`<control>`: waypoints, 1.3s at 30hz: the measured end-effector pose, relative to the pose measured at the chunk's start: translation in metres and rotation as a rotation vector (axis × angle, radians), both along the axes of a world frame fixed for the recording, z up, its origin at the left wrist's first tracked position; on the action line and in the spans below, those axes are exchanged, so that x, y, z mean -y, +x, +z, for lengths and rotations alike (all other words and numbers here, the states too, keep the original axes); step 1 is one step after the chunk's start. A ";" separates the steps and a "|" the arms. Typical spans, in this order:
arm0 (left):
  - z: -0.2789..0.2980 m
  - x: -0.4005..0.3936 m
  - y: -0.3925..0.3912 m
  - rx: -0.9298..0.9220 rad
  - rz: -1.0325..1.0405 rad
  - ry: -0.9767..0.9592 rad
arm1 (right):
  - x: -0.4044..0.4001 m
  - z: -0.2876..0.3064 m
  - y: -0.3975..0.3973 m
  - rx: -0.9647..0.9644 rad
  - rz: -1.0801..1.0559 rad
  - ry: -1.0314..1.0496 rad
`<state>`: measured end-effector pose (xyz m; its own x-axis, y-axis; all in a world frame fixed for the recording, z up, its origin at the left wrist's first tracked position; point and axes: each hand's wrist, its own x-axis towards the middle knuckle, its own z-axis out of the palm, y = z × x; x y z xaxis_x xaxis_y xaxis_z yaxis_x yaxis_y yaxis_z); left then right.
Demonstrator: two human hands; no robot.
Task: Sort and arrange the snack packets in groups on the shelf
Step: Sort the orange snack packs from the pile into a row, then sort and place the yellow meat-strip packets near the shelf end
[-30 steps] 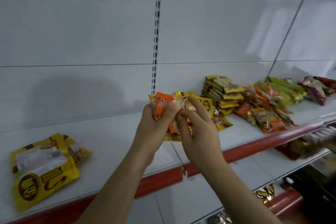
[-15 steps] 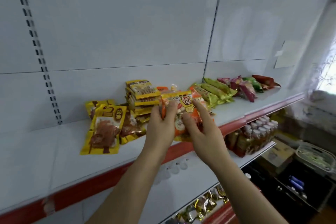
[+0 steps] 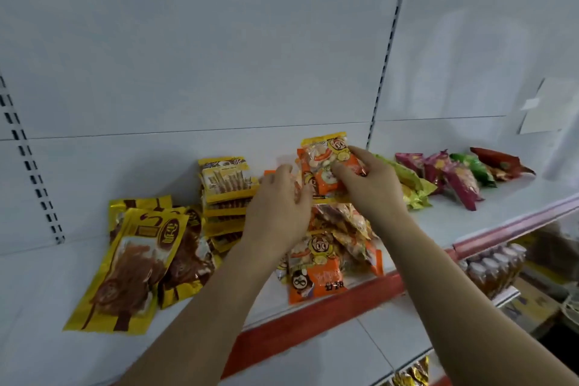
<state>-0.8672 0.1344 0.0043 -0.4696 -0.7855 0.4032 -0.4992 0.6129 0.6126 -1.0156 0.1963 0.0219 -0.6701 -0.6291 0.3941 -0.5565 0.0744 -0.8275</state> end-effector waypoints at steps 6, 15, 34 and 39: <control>-0.008 0.029 -0.029 0.177 0.074 -0.196 | 0.055 0.010 -0.031 -0.023 0.034 0.053; -0.015 0.029 -0.050 0.433 0.292 -0.267 | 0.125 0.011 -0.064 -0.203 0.297 0.425; -0.020 -0.003 -0.071 0.328 0.527 -0.318 | 0.110 0.004 -0.101 -0.609 0.582 0.511; -0.021 -0.007 -0.048 0.296 0.587 -0.362 | 0.093 0.009 -0.086 -0.701 0.561 0.403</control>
